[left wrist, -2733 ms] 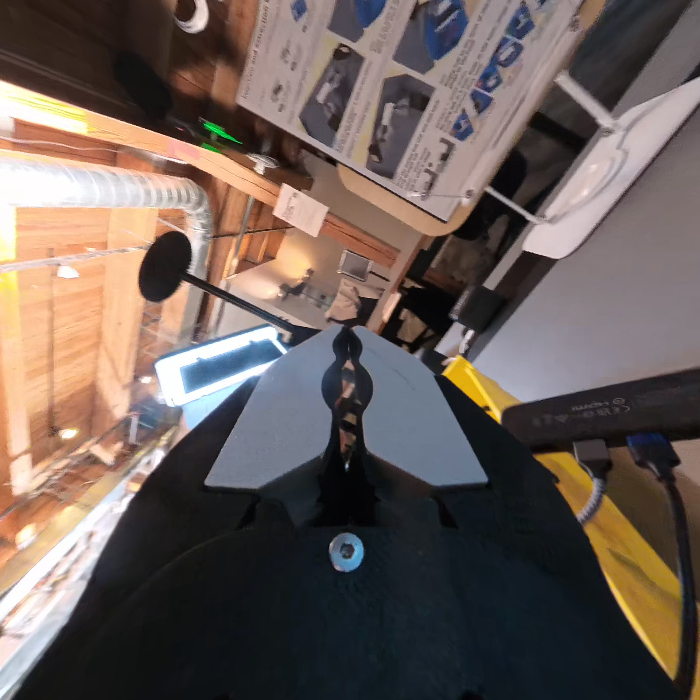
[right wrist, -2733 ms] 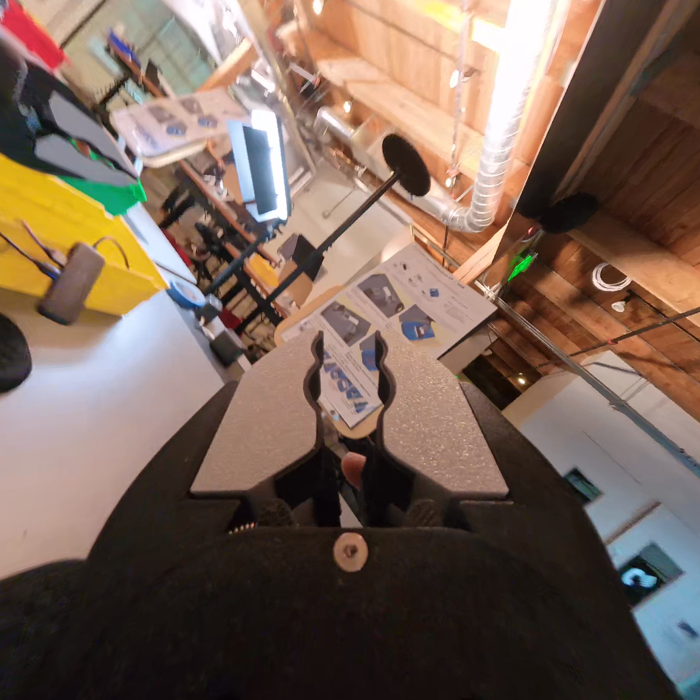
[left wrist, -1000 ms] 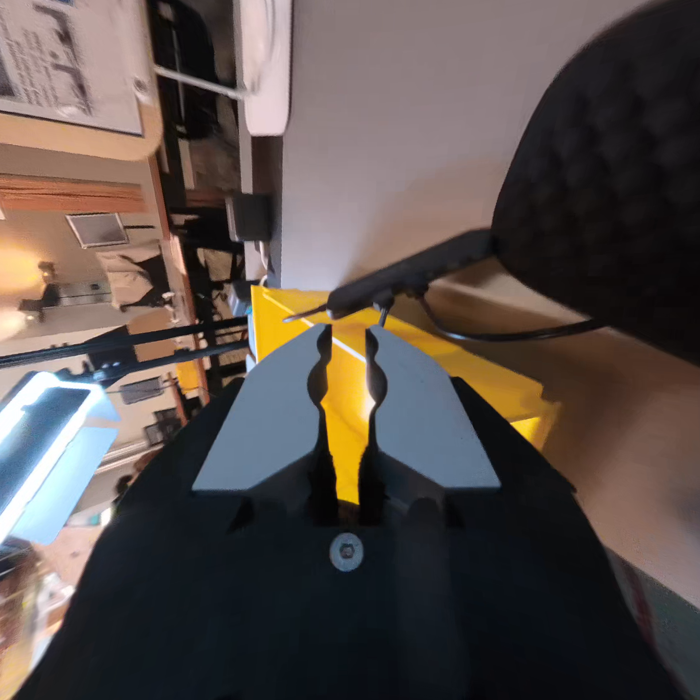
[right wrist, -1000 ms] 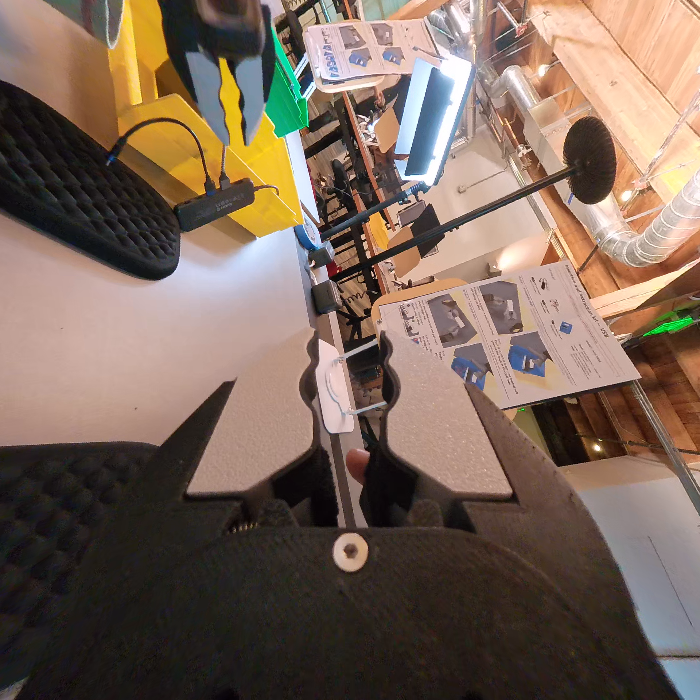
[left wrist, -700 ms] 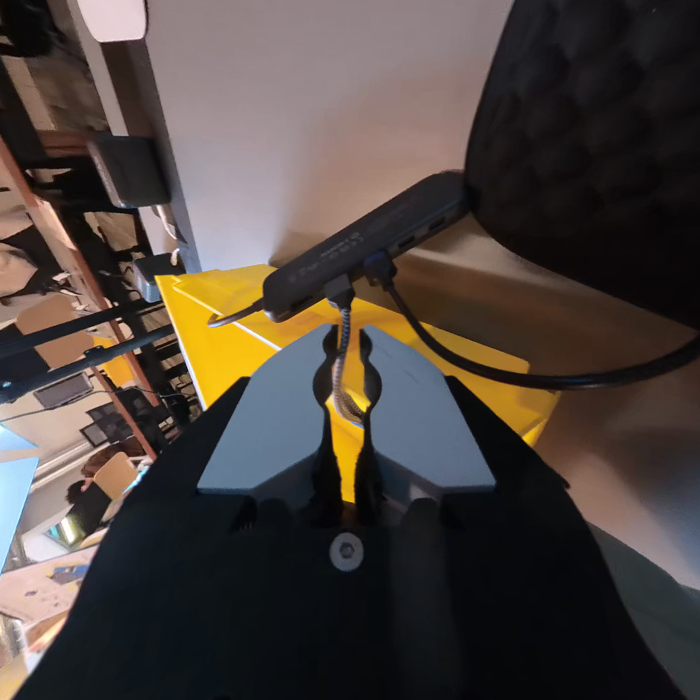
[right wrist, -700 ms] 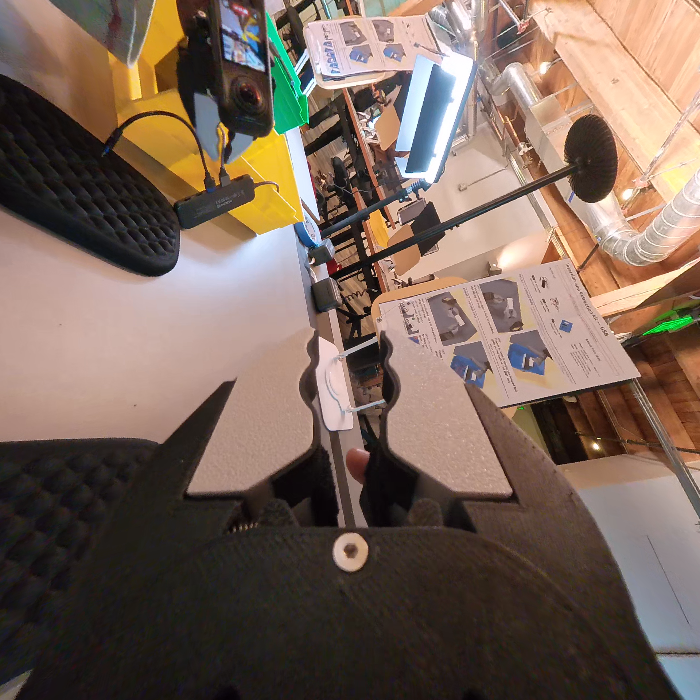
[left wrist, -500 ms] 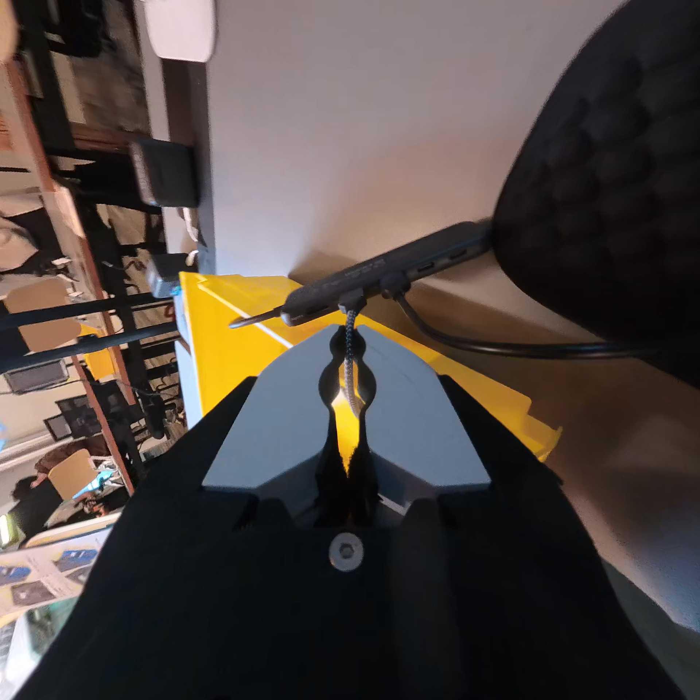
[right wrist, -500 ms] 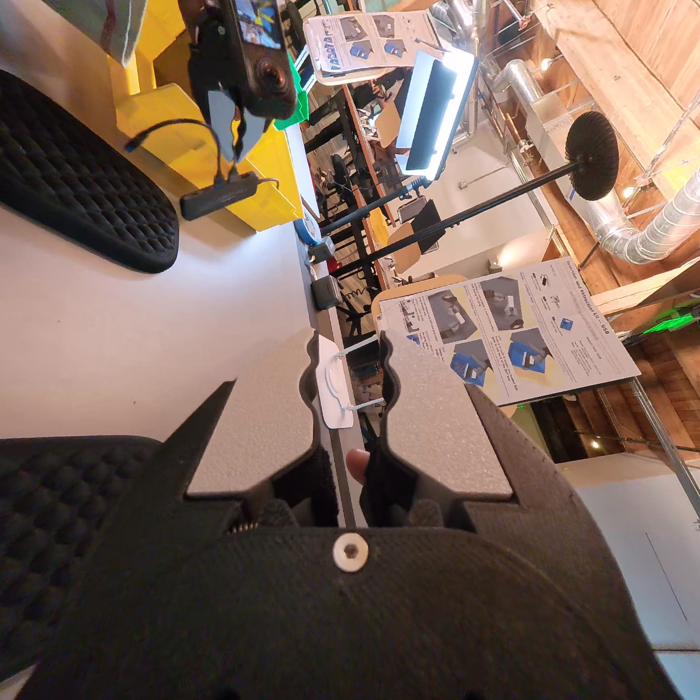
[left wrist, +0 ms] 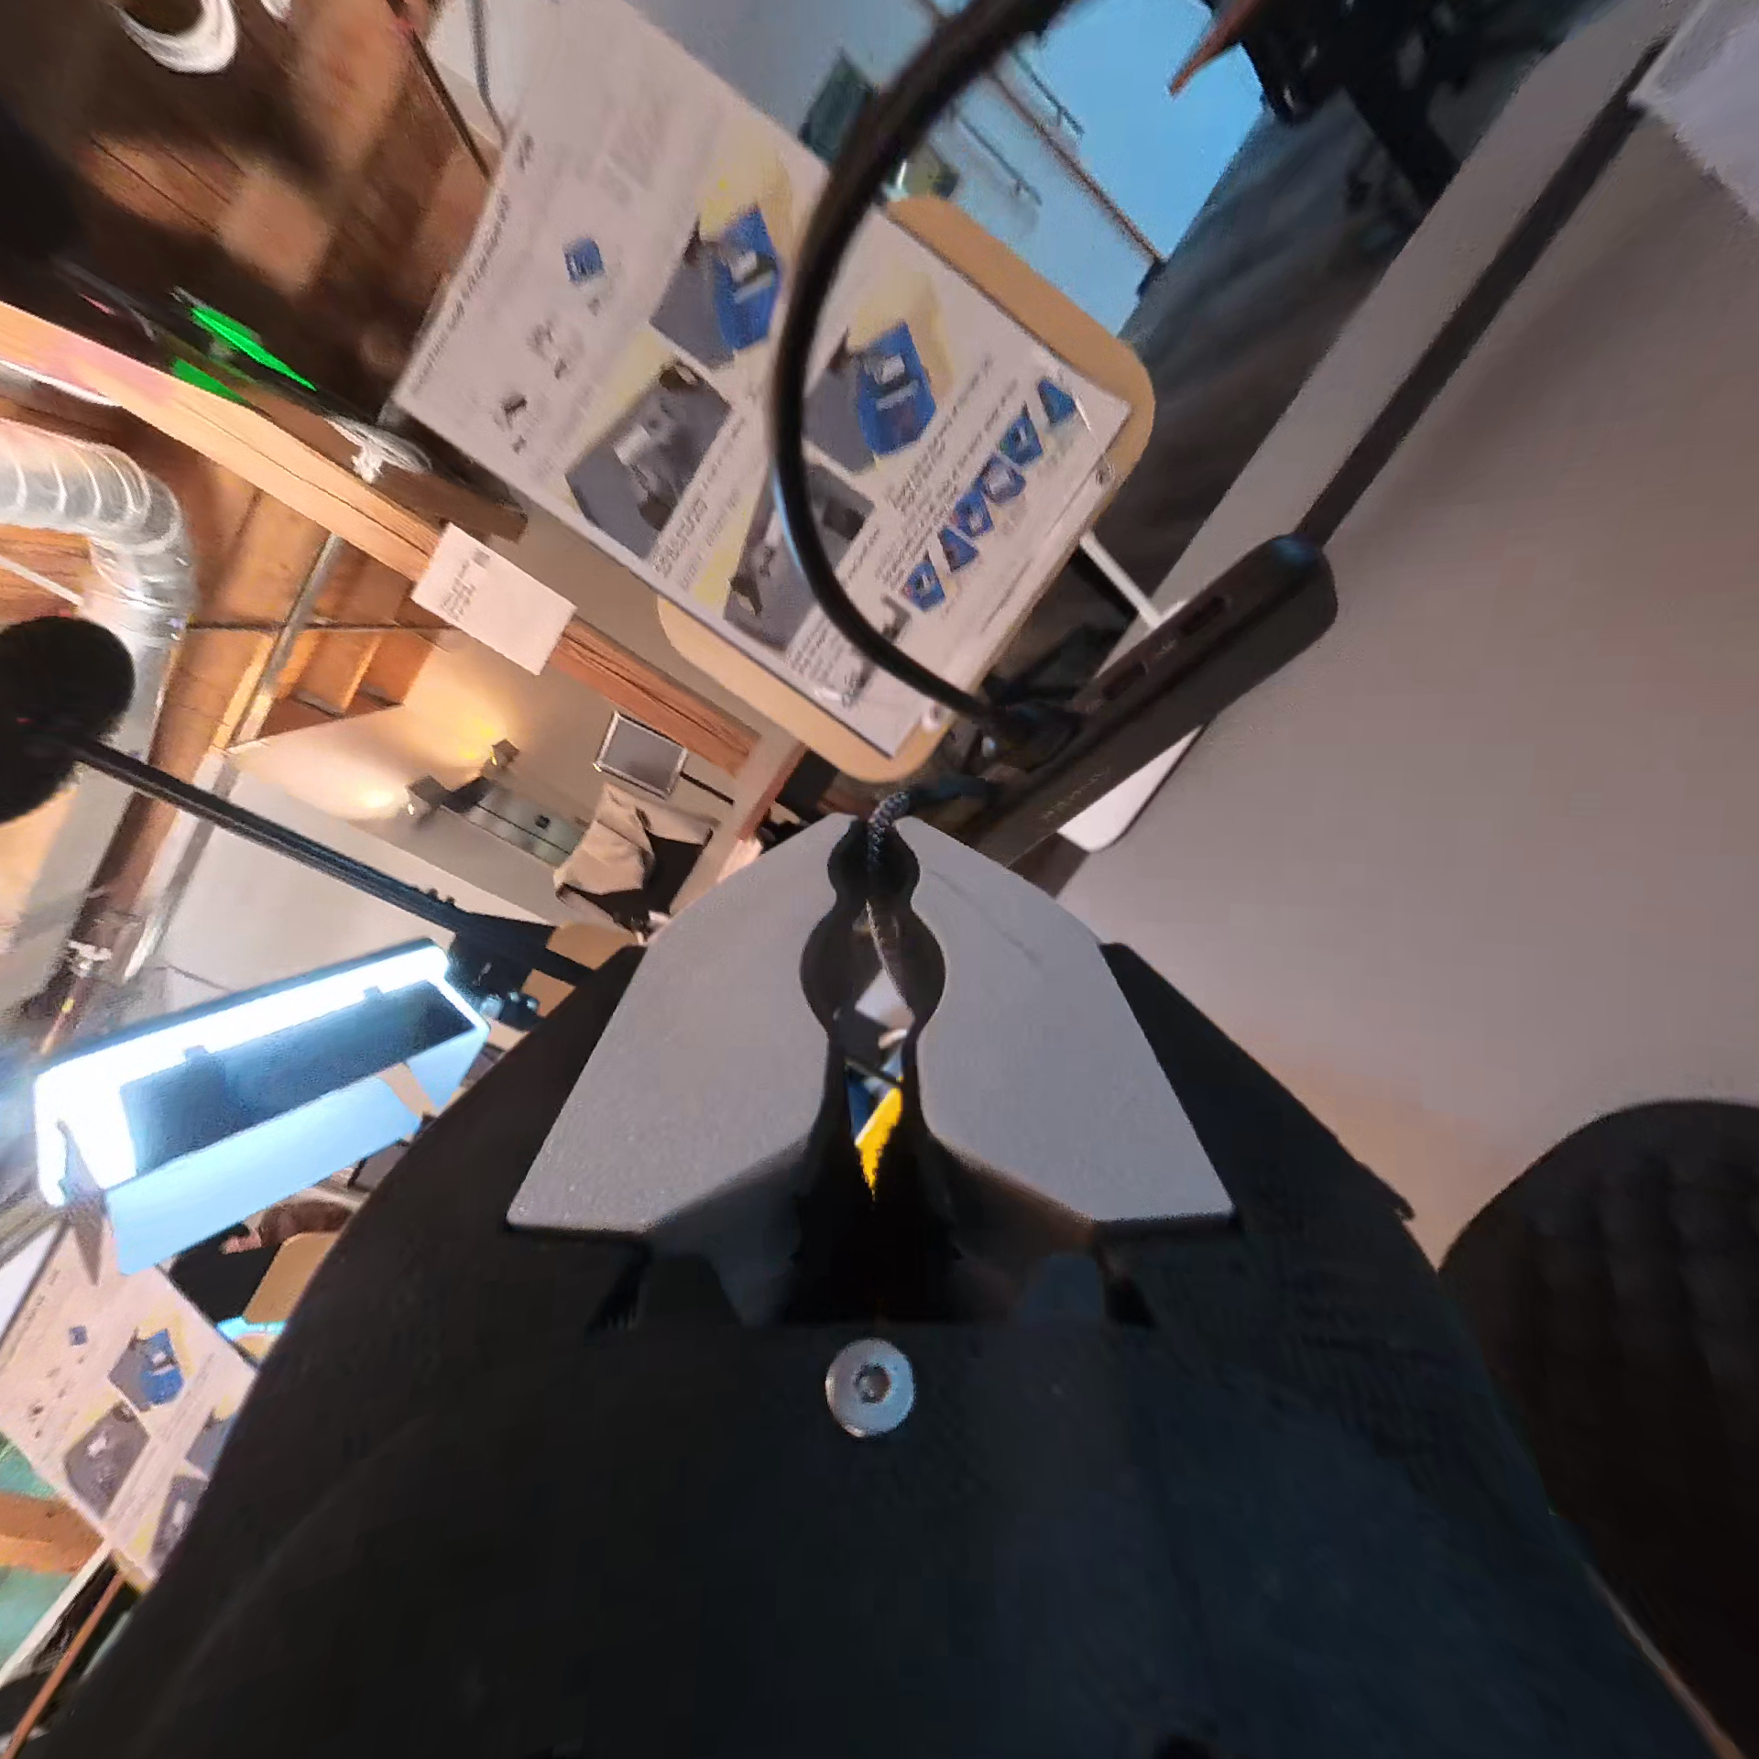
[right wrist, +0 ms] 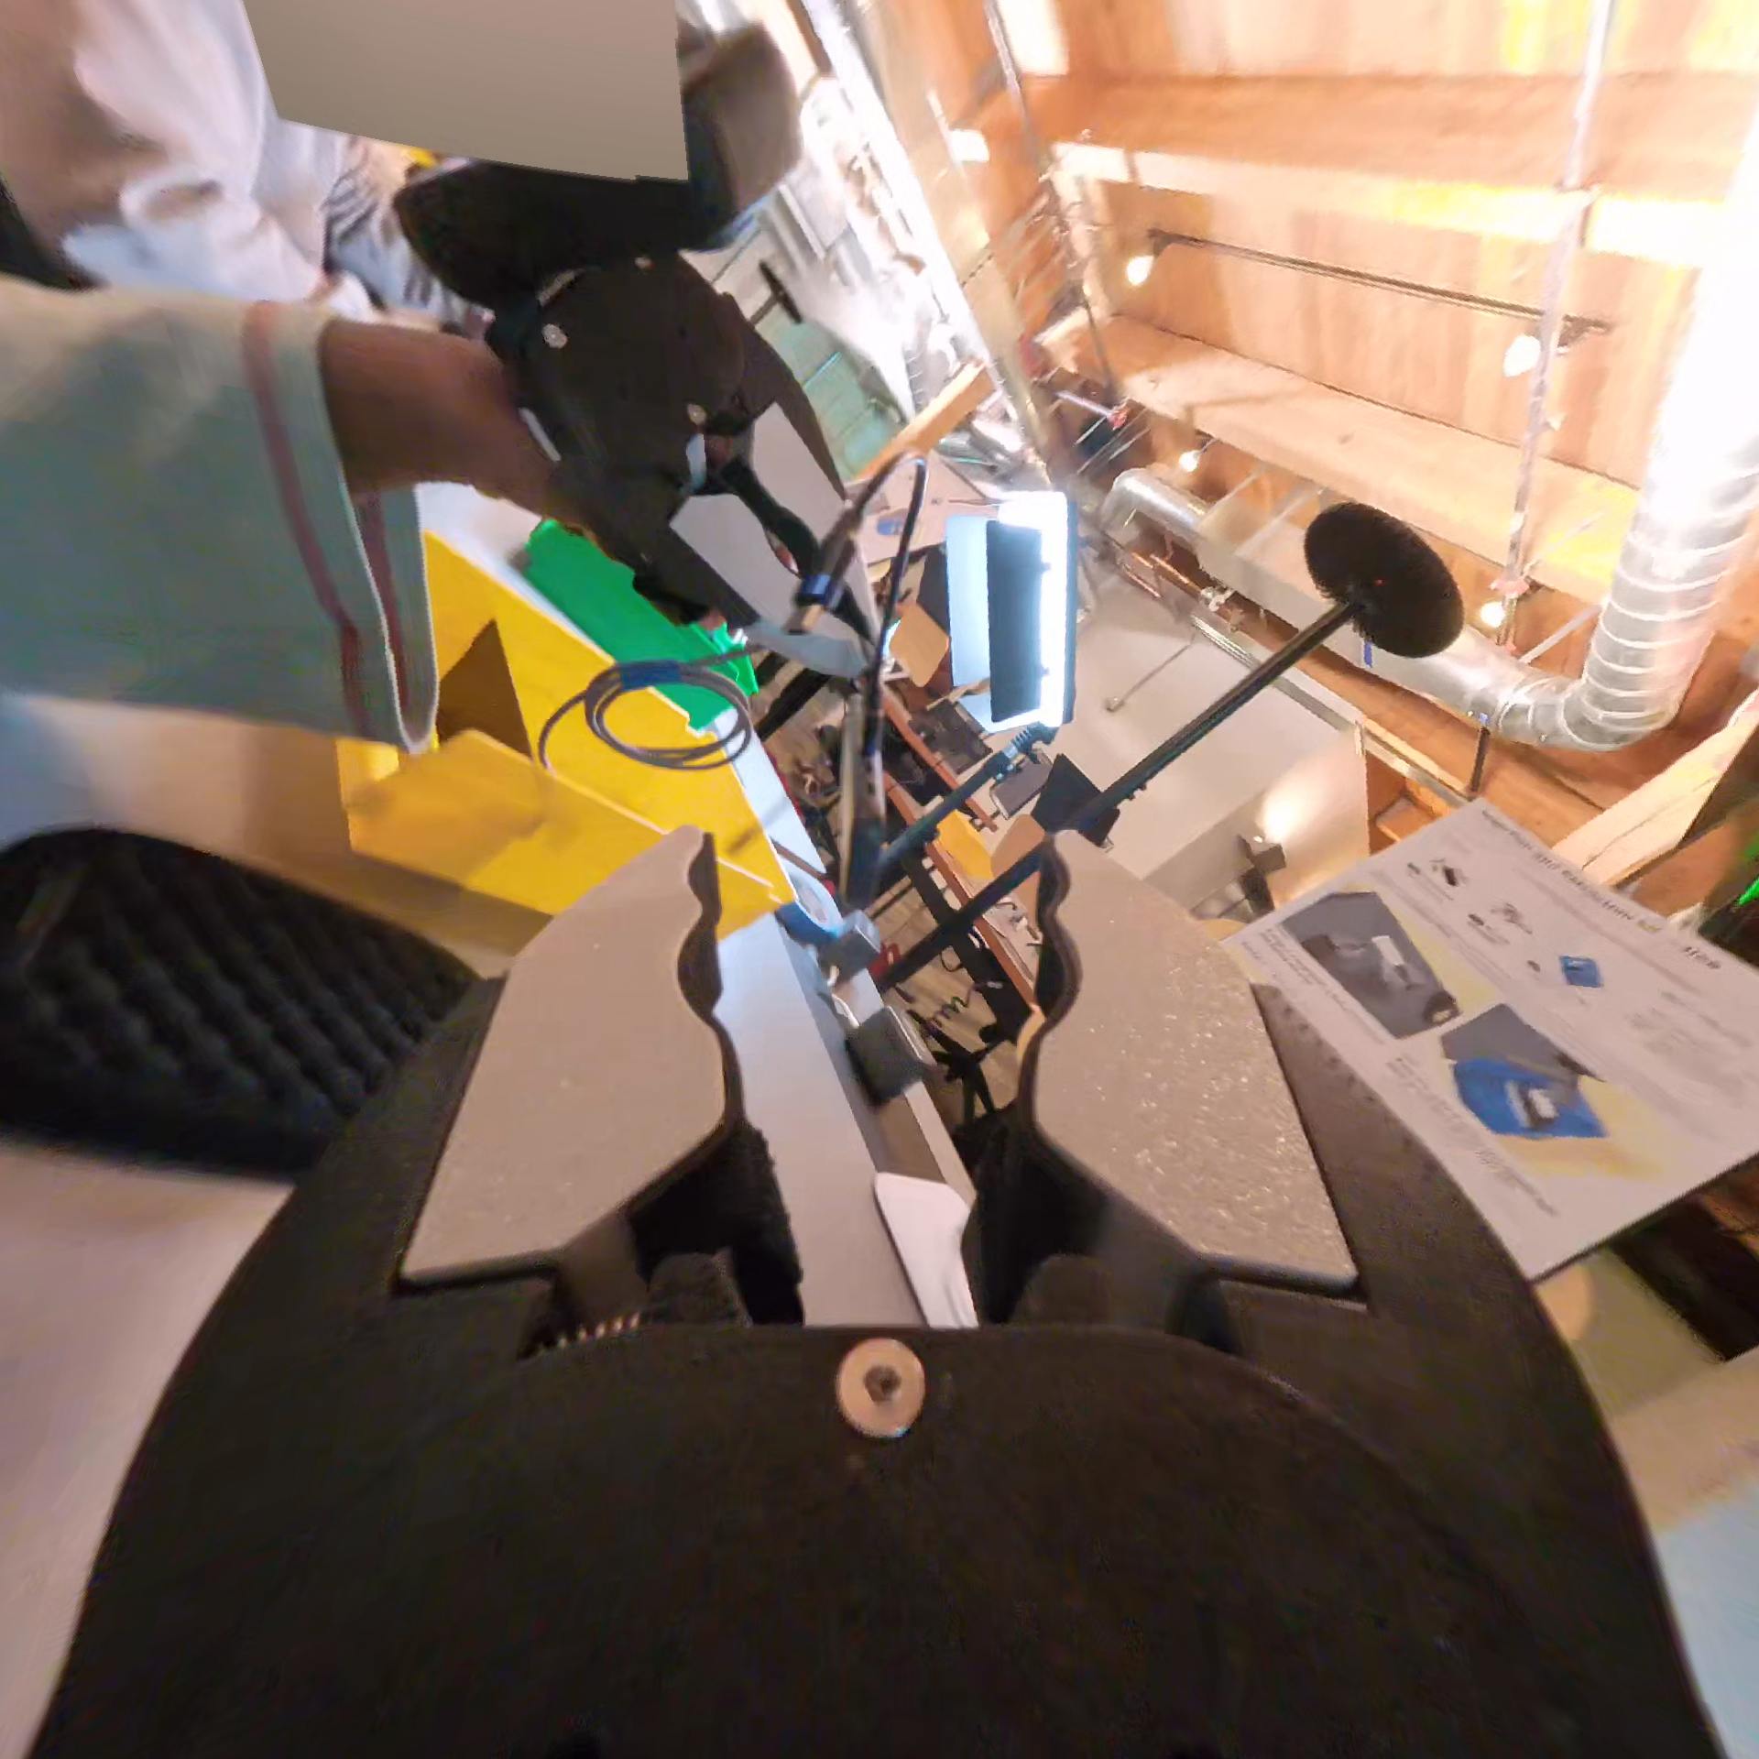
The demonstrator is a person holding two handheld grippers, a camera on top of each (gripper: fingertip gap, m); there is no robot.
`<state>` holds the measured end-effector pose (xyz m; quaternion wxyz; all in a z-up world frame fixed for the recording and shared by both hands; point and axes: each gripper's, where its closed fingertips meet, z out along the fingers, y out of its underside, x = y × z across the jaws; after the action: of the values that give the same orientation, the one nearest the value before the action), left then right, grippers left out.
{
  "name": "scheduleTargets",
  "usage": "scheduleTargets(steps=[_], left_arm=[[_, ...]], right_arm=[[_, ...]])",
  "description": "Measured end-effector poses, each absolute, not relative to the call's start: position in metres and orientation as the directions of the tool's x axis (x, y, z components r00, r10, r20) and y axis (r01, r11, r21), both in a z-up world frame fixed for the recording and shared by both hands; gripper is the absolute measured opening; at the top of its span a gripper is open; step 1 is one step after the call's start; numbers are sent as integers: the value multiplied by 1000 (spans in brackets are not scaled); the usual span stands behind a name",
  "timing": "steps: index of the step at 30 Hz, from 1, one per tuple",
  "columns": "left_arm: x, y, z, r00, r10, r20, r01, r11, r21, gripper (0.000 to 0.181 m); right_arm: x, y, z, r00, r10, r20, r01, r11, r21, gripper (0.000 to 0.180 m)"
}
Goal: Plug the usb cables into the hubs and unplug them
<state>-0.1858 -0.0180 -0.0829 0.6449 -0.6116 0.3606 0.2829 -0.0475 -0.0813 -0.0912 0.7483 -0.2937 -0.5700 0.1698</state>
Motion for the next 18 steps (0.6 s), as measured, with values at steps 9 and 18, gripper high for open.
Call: scheduleTargets(steps=[9, 18], left_arm=[[-90, -44, -65, 511, -131, -850, -789, 321, -524, 4], [-61, -90, -38, 567, -310, -763, -512, 593, -622, 31]], right_arm=[[-79, -51, -101, 468, 421, 777, 259, 775, -576, 42], [-28, -62, -64, 514, 522, 681, 24, 784, -620, 14]])
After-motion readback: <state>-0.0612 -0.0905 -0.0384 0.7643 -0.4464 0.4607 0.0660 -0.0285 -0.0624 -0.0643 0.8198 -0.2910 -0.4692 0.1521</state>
